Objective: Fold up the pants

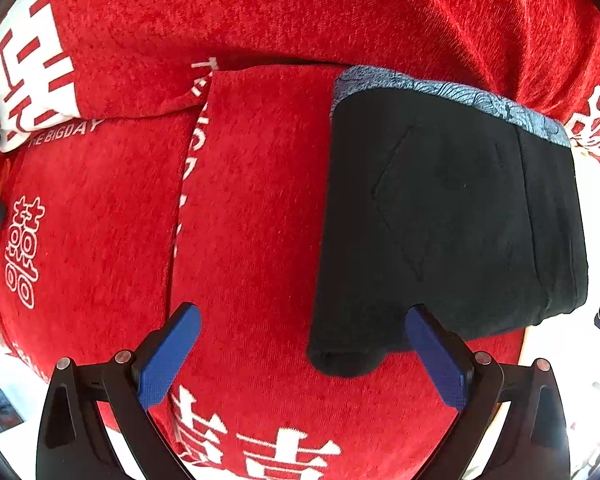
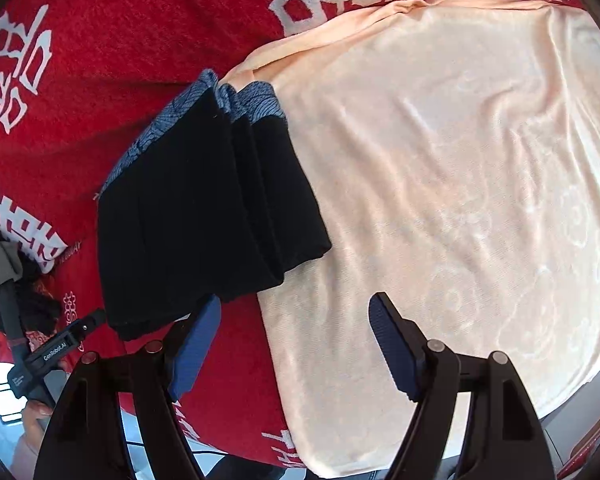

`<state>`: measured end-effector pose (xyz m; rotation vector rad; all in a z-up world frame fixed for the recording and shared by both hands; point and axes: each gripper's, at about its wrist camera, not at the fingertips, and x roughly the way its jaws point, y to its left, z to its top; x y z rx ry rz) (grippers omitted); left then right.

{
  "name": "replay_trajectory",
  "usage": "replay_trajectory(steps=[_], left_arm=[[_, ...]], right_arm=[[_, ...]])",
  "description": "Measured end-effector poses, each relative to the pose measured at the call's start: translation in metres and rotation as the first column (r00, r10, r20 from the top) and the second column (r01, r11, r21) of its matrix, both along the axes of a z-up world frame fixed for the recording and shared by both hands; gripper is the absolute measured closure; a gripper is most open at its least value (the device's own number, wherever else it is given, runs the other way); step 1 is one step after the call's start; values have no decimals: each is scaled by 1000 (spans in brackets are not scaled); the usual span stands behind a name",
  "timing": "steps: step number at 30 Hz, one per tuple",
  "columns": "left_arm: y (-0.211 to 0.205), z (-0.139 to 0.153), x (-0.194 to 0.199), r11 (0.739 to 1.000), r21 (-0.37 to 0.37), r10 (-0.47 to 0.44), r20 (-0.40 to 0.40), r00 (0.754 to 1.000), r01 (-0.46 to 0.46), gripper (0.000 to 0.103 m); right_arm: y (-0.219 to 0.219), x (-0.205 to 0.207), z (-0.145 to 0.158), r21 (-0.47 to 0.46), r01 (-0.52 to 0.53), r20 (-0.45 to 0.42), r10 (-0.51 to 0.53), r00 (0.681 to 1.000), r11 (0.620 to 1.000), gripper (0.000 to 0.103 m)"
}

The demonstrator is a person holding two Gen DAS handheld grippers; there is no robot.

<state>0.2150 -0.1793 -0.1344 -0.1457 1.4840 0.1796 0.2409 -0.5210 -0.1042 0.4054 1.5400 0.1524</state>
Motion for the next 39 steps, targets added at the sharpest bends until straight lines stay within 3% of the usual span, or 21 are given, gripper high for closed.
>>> replay_trajectory(steps=[5, 30, 34, 39], left_arm=[[-2, -1, 11, 999, -33, 15, 12, 1000, -15, 0], [-20, -12, 45, 998, -36, -53, 19, 998, 54, 0], [-14, -15, 49, 994, -86, -64, 25, 998, 66, 0], [1, -19, 64, 975, -203, -86, 50, 995, 95, 0]], right_arm=[[-11, 6, 1, 5, 4, 18, -4, 1000, 1000, 23], [-14, 30, -19, 83, -51, 3, 51, 999, 995, 23], [-12, 33, -23, 94, -68, -6, 69, 998, 993, 23], [-13, 44, -29, 136, -85, -10, 87, 996, 987, 23]])
